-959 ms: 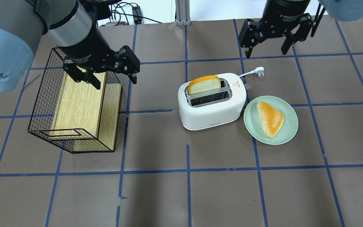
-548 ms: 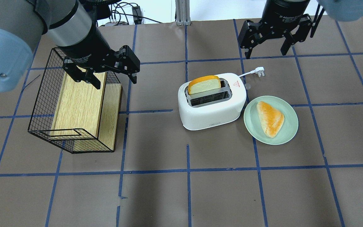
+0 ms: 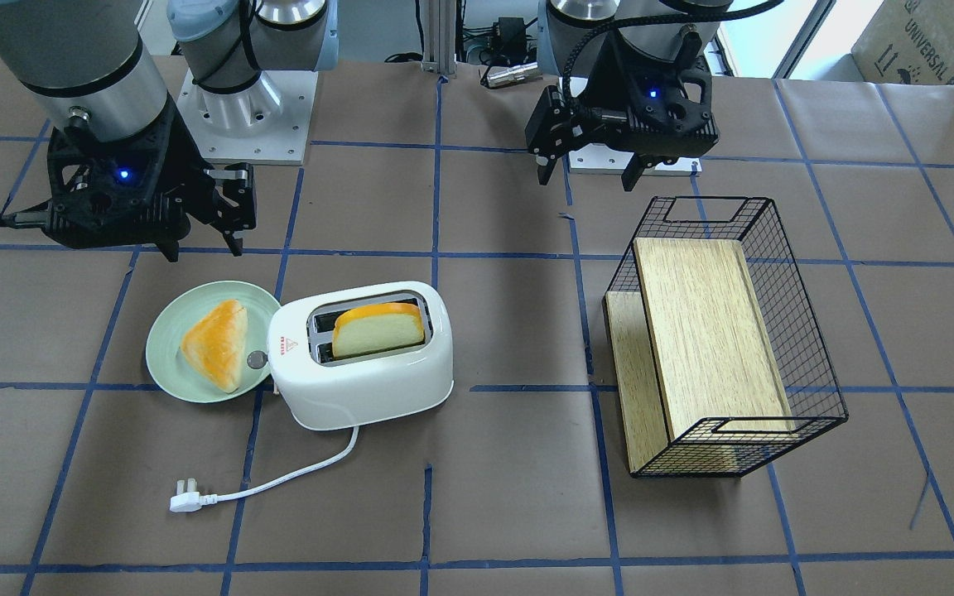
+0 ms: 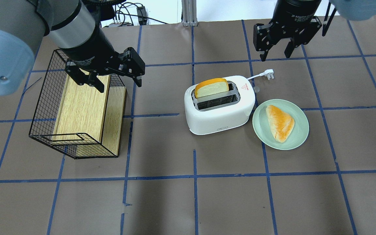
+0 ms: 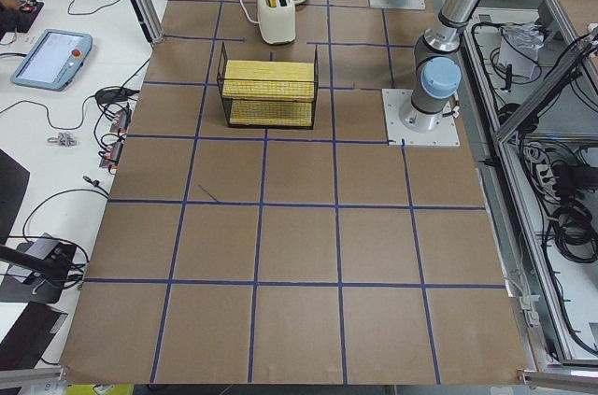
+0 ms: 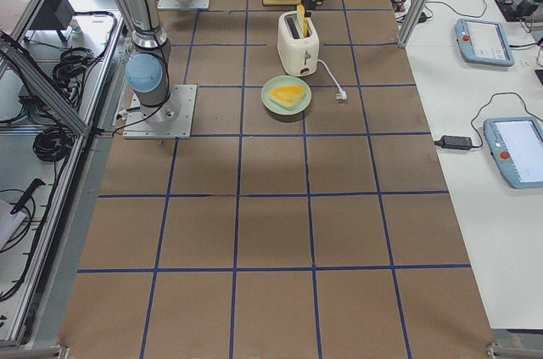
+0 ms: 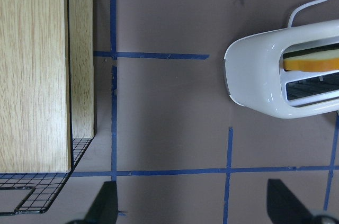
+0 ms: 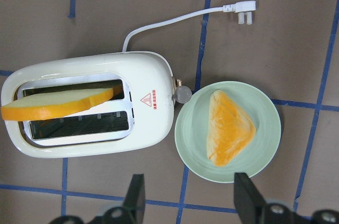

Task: Press toaster with right arm
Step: 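Close the right gripper and move it toward the toaster's lever side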

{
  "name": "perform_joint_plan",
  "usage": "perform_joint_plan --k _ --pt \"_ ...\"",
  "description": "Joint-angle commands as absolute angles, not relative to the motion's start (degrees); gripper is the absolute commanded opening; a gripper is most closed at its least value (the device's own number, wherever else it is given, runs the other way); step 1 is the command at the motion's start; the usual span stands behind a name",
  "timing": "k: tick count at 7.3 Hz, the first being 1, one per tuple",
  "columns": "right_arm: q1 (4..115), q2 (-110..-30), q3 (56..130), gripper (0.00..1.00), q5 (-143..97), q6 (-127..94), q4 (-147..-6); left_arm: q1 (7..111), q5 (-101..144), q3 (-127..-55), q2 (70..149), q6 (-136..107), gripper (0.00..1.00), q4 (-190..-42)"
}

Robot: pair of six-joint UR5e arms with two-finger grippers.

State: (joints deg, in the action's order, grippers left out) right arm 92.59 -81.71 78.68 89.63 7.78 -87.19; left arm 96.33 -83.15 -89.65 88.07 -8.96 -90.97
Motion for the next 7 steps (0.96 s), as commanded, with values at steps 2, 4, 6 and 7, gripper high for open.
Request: perform_joint_plan --k 2,4,6,7 --pt "92.6 -81.2 78.8 0.09 90.2 33.7 -92.5 96.3 -83.1 -89.6 88.1 -9.0 1.00 -91.0" --pt "92.5 -79.0 79.0 0.07 89.4 49.1 -92.5 96.3 -83.1 -89.6 88.1 -9.0 1.00 -91.0" --pt "92.5 -76.0 81.5 0.04 89.6 60.8 -94.0 96.3 -83.1 -89.6 88.1 -9.0 1.00 -91.0" --pt "92.5 -75.9 85.1 0.04 90.2 66.8 -98.3 96.3 -83.1 -89.6 88.1 -9.0 1.00 -91.0"
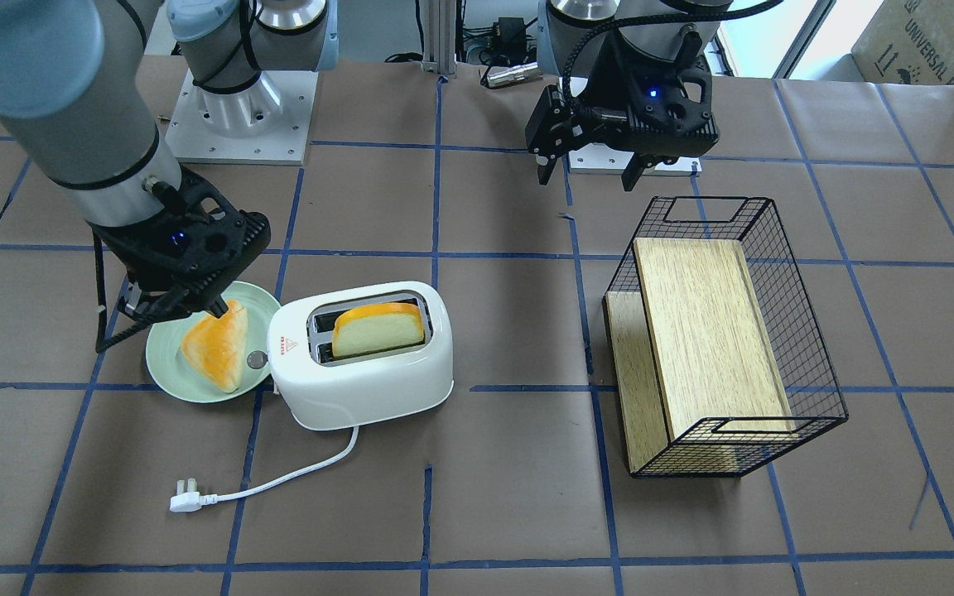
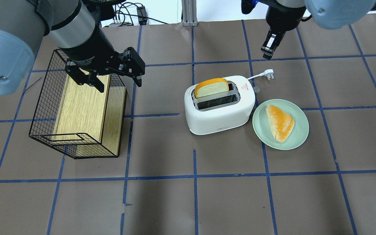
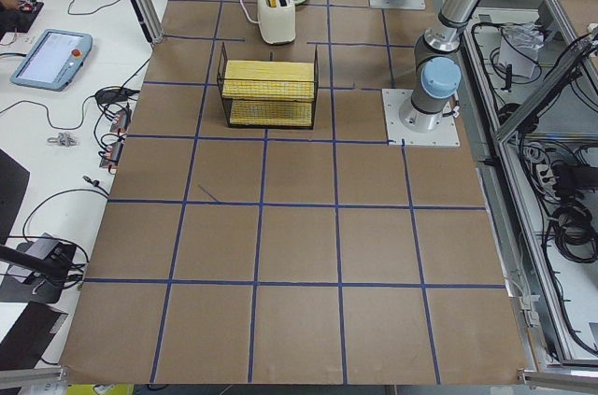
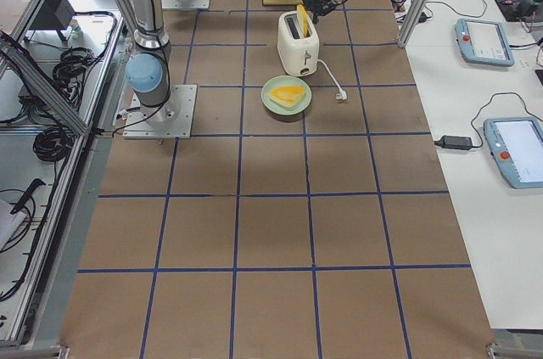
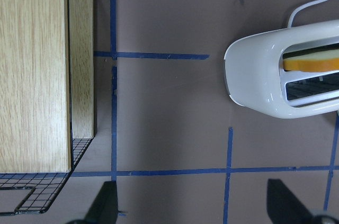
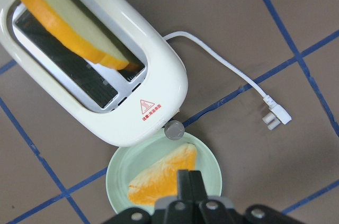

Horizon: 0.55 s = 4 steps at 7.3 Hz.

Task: Press toaster with right arm
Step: 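Close the right gripper and move it toward the toaster's lever side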

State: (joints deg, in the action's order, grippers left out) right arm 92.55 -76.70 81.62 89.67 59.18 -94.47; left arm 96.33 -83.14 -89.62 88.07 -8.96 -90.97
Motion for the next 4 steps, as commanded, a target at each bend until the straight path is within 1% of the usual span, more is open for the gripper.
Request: perform_joint_plan --k 1,2,4 --pt "92.3 -76.3 90.0 0.04 91.7 72.0 -104.0 96.3 -83.1 -89.6 88.1 -9.0 1.00 -91.0" --pt "92.1 -76.3 93.8 0.04 92.8 78.6 -108.2 96.3 -83.1 -89.6 88.1 -9.0 1.00 -91.0" --pt "91.2 -75.9 95.5 0.04 92.2 88.5 -110.7 96.3 -83.1 -89.6 88.1 -9.0 1.00 -91.0"
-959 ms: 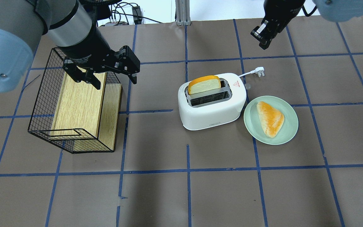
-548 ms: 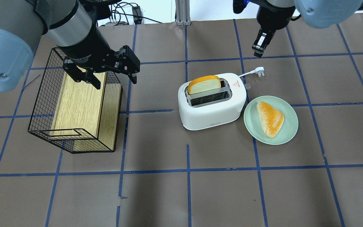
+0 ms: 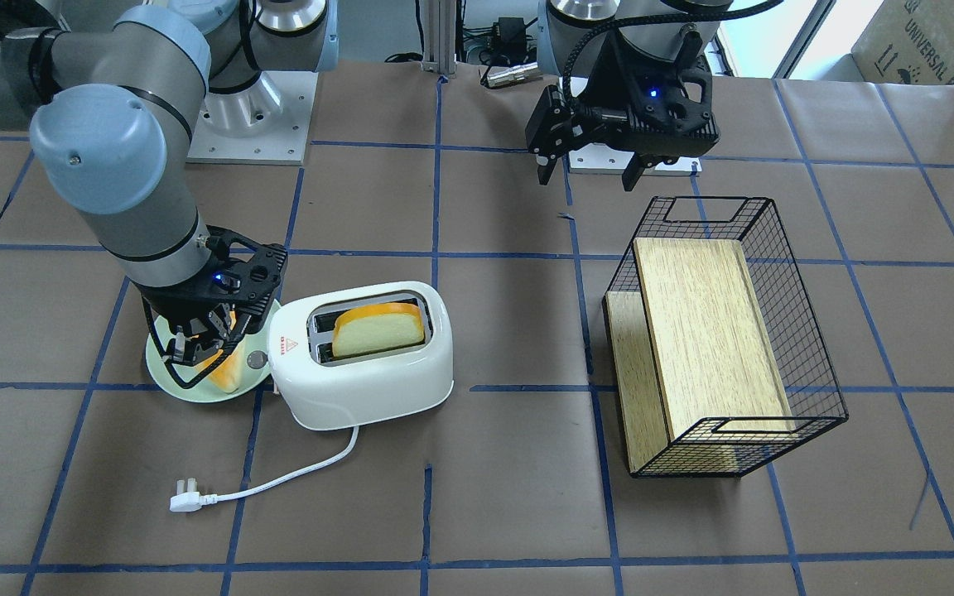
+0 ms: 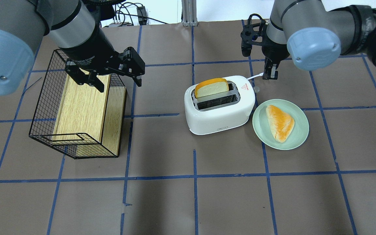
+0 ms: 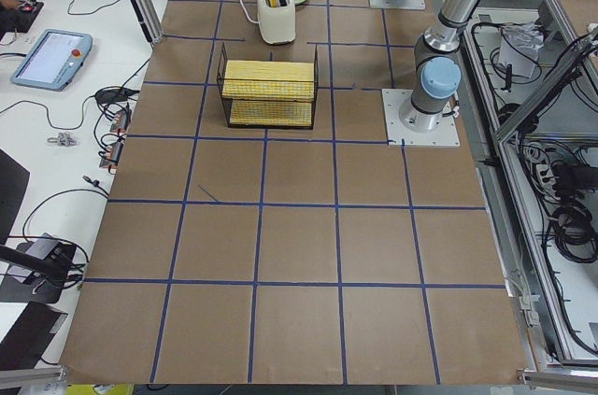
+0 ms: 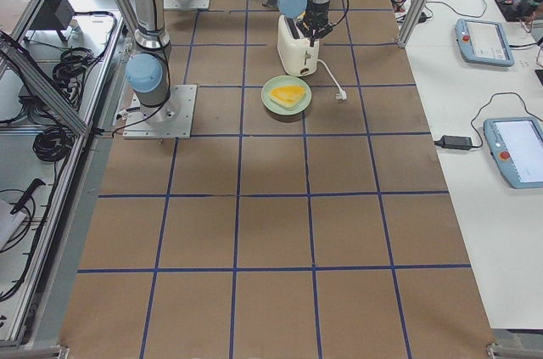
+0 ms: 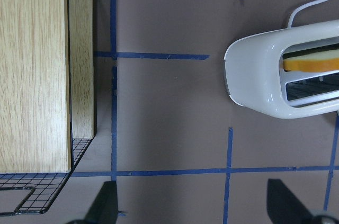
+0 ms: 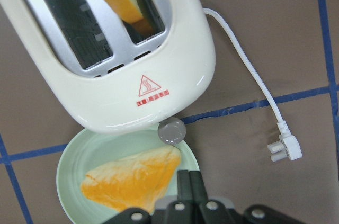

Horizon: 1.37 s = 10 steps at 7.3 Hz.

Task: Press toaster with right arm
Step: 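Lower the closed right gripper onto the toaster lever and press down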

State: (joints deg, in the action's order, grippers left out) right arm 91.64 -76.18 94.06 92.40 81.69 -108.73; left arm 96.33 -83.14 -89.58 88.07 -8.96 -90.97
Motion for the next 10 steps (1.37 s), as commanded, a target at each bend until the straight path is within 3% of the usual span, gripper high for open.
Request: perform_joint_plan --k 1,10 --pt "91.4 -76.1 96.1 0.04 91.9 89.3 -110.9 96.3 -83.1 -89.6 88.1 -9.0 1.00 -91.0" --pt "92.0 -74.8 99.8 0.05 90.9 89.8 -117.4 96.3 -83.1 -89.6 88.1 -9.0 1.00 -91.0"
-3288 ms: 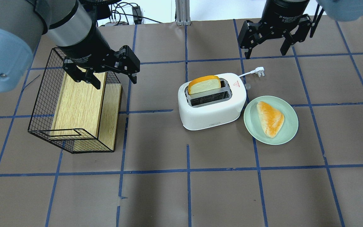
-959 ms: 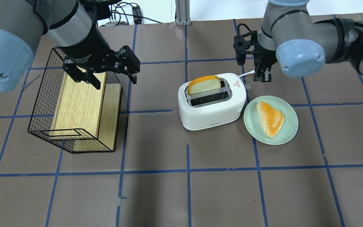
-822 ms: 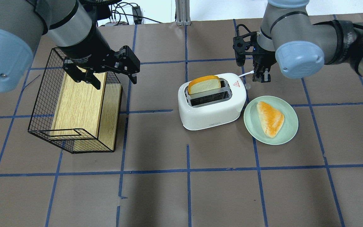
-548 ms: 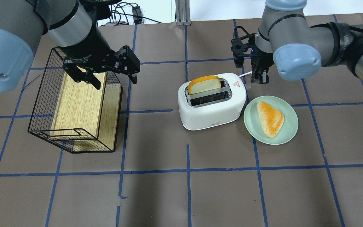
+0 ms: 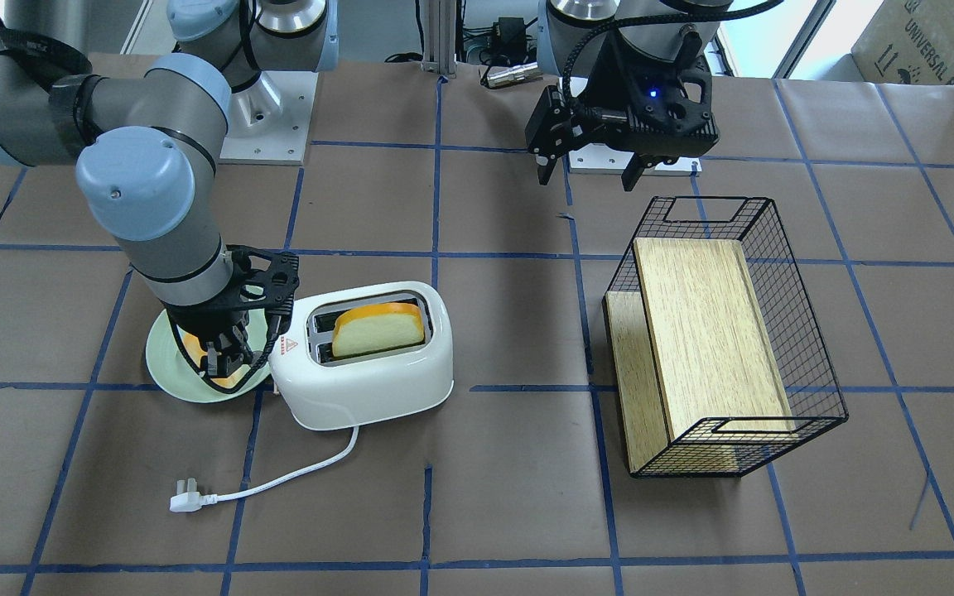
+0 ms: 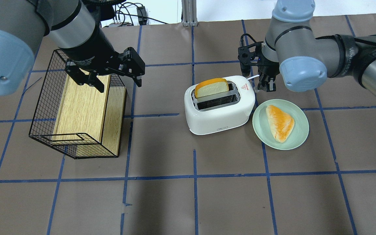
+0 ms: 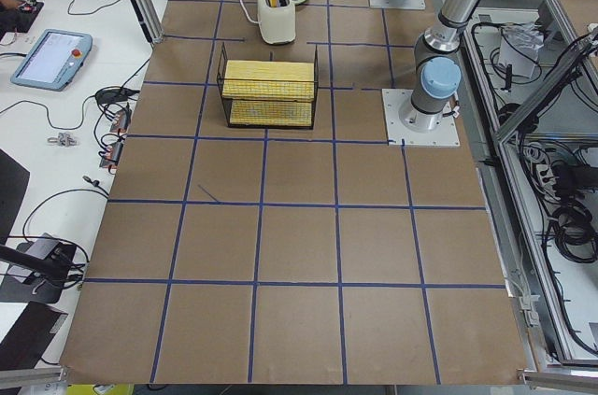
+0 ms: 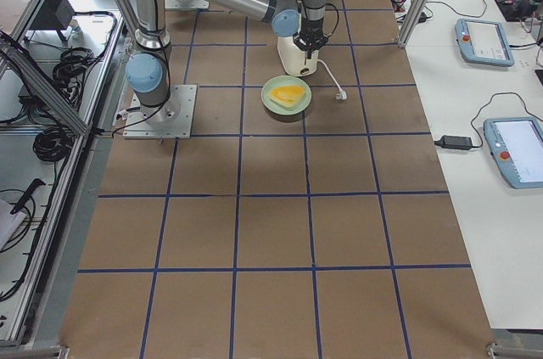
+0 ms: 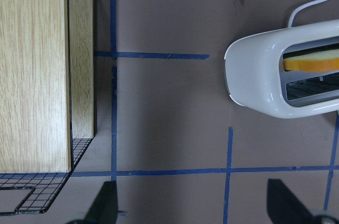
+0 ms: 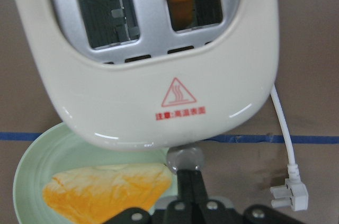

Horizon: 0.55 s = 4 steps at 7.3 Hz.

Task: Press toaster with right arm
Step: 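Lower the closed right gripper onto the toaster lever and press down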

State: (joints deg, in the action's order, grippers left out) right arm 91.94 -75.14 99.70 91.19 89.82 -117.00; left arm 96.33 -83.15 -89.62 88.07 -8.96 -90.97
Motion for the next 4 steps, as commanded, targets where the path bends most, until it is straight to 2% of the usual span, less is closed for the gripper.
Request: perform_joint_plan --k 1,4 --pt "92.0 -74.1 99.6 0.05 90.4 89.8 -117.8 96.3 -83.1 -89.6 88.1 -9.0 1.00 -91.0" --pt "92.0 -73.5 99.8 0.05 90.4 90.0 -118.0 96.3 -83.1 -89.6 88.1 -9.0 1.00 -91.0"
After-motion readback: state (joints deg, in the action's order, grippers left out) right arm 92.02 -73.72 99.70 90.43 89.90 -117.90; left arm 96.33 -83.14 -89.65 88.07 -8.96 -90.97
